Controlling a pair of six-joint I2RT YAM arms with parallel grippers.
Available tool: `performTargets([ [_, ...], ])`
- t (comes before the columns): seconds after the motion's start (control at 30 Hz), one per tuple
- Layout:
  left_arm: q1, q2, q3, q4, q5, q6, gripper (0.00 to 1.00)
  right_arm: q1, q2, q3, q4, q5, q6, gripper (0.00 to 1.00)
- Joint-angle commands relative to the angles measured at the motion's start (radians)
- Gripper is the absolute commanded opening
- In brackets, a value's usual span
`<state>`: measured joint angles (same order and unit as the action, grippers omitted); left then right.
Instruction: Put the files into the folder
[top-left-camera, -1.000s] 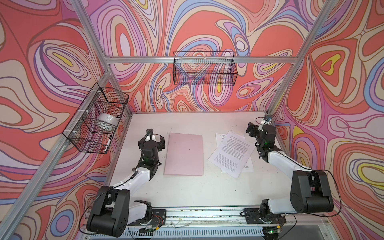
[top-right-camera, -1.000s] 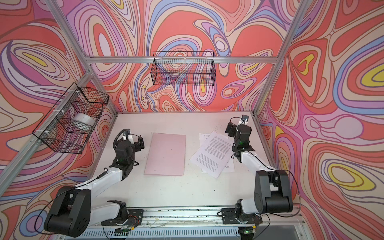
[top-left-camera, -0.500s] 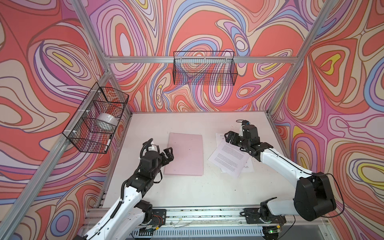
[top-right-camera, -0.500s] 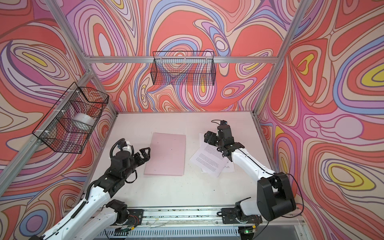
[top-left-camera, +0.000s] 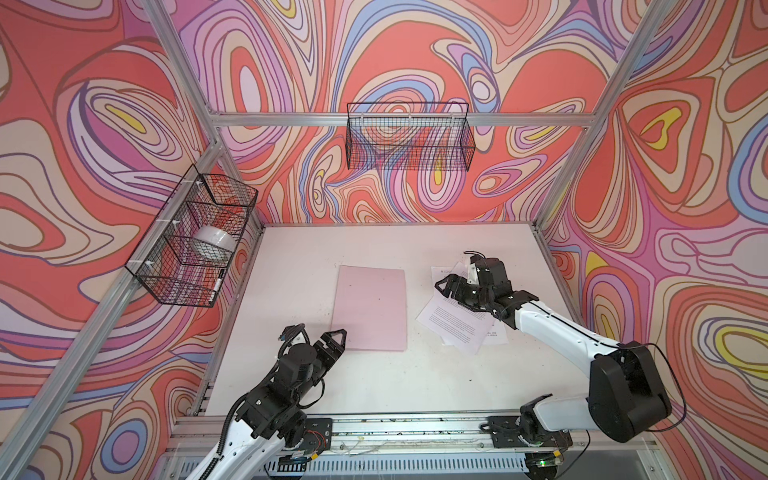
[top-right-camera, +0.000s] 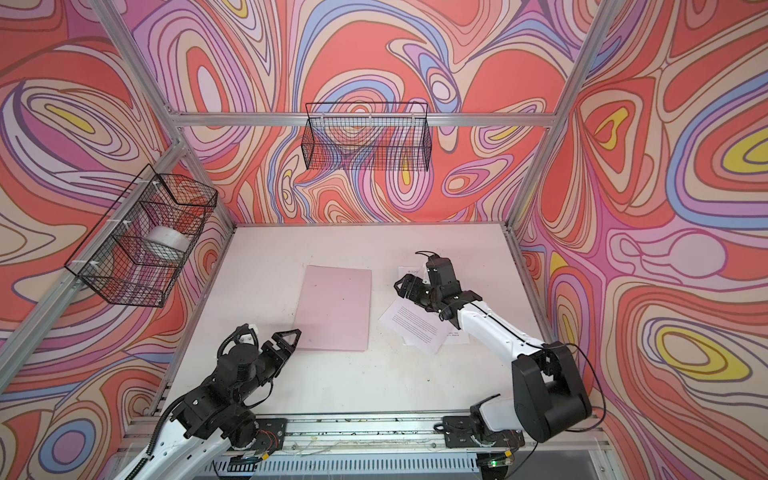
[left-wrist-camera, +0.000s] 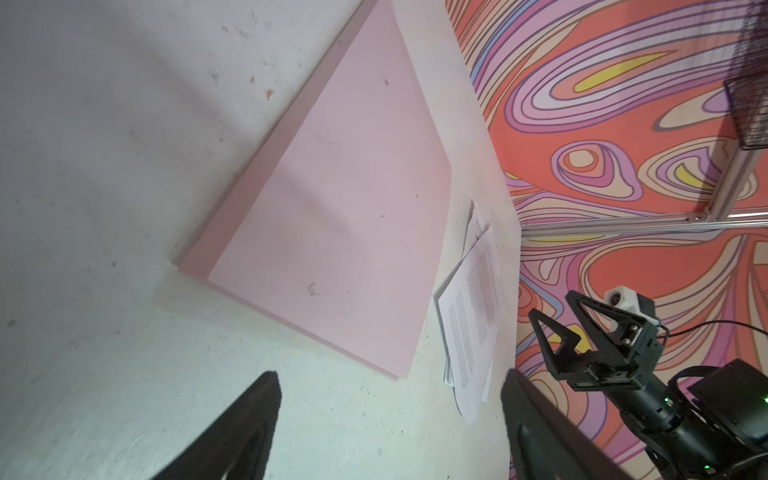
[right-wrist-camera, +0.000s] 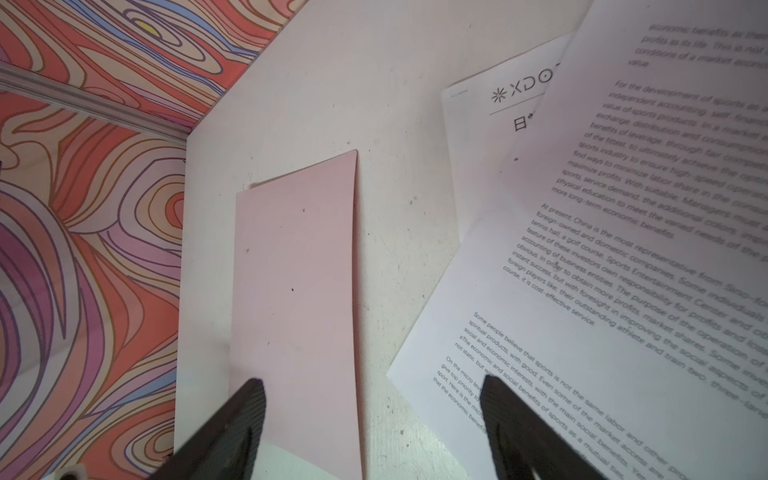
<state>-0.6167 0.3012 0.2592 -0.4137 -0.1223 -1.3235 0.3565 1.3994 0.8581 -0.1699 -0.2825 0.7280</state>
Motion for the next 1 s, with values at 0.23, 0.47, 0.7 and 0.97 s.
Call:
performTargets([
  [0.23,-0.140,0.345,-0.052,0.317,-0.113,-0.075,0.74,0.006,0.036,0.006,0.034,-0.038,0.013,0.85],
  [0.47,-0.143,0.430,-0.094,0.447,-0.127,-0.086,0.64,0.007,0.036,0.010,0.034,-0.037,0.010,0.84],
  [0.7,-0.142,0.433,-0.152,0.541,-0.163,-0.117,0.54,0.006,0.045,0.031,0.023,-0.036,0.000,0.84],
  [0.97,-0.142,0.450,-0.186,0.608,-0.158,-0.148,0.52,0.007,0.051,0.027,0.032,-0.046,0.004,0.84],
])
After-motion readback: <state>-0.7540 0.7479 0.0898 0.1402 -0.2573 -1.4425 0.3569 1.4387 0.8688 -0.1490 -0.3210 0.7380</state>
